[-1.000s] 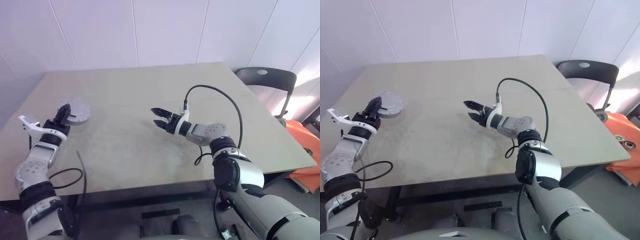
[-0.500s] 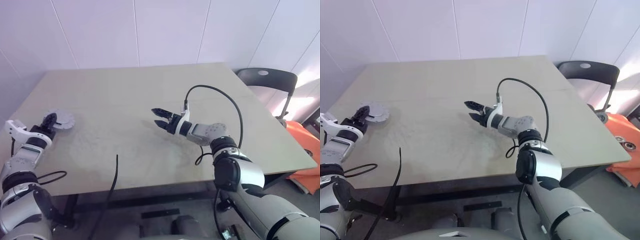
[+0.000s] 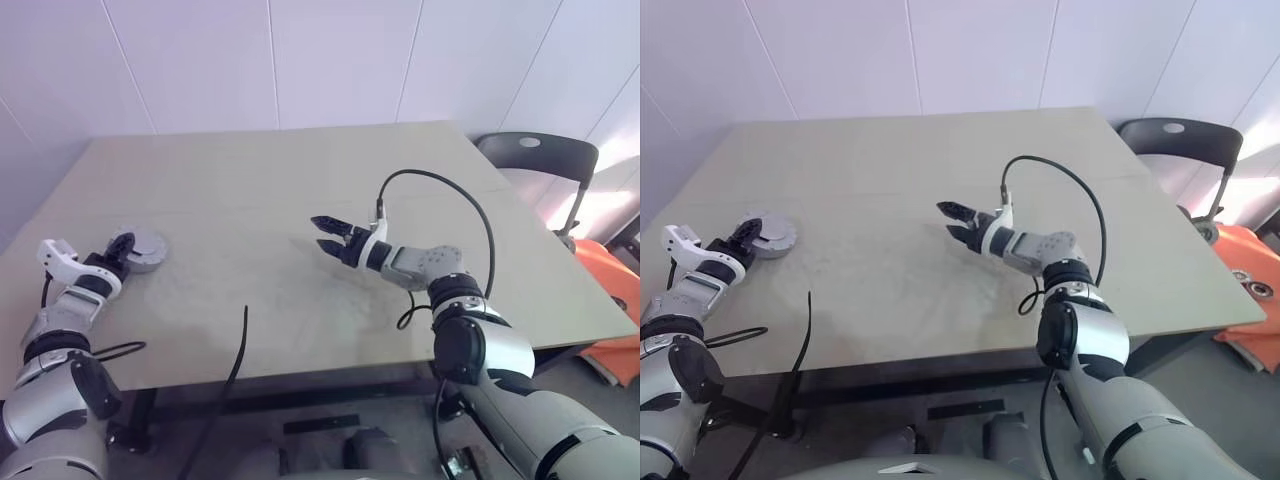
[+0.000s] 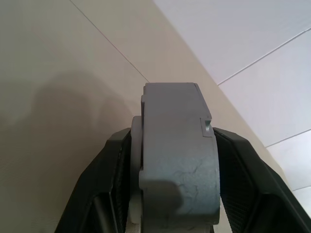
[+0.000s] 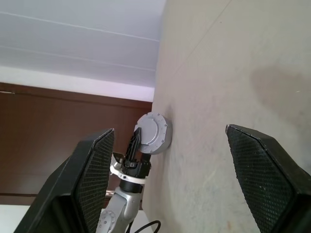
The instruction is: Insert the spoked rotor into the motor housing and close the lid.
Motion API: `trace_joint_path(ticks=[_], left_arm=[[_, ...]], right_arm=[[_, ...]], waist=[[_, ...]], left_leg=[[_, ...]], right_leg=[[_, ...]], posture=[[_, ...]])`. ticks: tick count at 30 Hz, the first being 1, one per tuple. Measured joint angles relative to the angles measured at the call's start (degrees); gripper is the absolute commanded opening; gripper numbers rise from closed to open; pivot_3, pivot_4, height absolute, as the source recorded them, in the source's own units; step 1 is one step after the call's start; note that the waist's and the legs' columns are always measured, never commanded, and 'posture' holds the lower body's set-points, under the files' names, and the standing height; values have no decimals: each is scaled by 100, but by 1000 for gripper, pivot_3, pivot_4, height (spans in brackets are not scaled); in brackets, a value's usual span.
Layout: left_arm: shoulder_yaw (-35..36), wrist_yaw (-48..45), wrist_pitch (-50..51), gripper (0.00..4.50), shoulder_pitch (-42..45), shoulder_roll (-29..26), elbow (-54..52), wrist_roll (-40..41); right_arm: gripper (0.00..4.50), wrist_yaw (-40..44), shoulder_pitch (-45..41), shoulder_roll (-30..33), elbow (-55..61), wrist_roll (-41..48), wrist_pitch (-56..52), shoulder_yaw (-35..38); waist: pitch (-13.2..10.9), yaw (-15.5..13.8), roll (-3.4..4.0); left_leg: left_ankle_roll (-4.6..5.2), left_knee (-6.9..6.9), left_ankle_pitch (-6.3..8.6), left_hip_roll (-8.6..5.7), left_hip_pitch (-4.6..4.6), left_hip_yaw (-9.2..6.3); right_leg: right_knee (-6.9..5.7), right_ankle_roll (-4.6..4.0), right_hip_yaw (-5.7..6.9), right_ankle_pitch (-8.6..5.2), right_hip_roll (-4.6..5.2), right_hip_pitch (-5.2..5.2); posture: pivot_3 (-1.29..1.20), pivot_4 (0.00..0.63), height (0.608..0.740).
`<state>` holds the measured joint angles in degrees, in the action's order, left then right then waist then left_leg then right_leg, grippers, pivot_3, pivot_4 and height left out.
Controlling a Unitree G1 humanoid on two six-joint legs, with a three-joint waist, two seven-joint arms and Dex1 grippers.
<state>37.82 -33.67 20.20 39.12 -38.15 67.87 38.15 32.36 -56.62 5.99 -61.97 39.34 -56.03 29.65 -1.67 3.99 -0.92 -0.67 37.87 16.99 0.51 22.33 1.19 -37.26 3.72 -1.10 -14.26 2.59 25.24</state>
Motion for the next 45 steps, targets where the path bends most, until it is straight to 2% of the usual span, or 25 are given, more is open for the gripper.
trace_joint_path(ticks=[14, 21, 33, 38, 41, 42, 45], left_arm=[[4, -73, -165, 2114, 6, -9, 76, -146], [-1, 177, -326, 4439, -2, -14, 244, -323], [-136, -309, 10, 4439, -138, -262, 174, -459], [-226, -661, 319, 4439, -332, -576, 119, -518], [-214, -684, 321, 4439, -355, -664, 109, -515], [-208, -695, 319, 4439, -367, -676, 95, -513], [-212, -713, 322, 4439, -410, -667, 62, -514]], right_arm=[[3814, -34, 38, 63, 91, 0, -28, 0], [3814, -109, 48, 51, 91, -18, 38, -2], [3814, -51, 65, 8, 100, -37, 25, -66], [3814, 683, 203, 22, 515, -206, -171, -684], [3814, 1522, 463, 81, 1205, -499, -45, -1532], [3814, 1969, 650, 141, 1645, -678, 180, -2027], [3814, 2798, 934, 274, 2277, -1115, 862, -2891]], waist=[[1, 2, -1], [2, 3, -2], [4, 10, -4], [4, 15, -4], [5, -1, -5], [7, -8, -4], [10, 2, -8]], left_leg=[[0, 0, -1, 0, 1, 0], [0, 1, -2, 0, -1, 1], [-1, 1, -2, -2, 0, 1], [-1, 1, -2, -2, 0, 1], [-1, 5, -1, -2, 0, 1], [0, 9, -1, -3, 0, 0], [0, 15, -1, -7, 0, 1]], right_leg=[[-5, 0, 6, 0, 3, 3], [-9, 0, 7, 0, 3, 3], [-8, 0, 8, 1, 4, 3], [-8, 0, 8, 1, 4, 4], [-13, 1, 10, 1, 5, 4], [-16, 1, 13, 1, 5, 3], [-20, 8, 14, 5, 6, 2]], posture=[[0, 0, 740], [0, 0, 740], [0, 0, 740], [0, 0, 740], [0, 0, 740], [0, 0, 740], [0, 0, 740]])
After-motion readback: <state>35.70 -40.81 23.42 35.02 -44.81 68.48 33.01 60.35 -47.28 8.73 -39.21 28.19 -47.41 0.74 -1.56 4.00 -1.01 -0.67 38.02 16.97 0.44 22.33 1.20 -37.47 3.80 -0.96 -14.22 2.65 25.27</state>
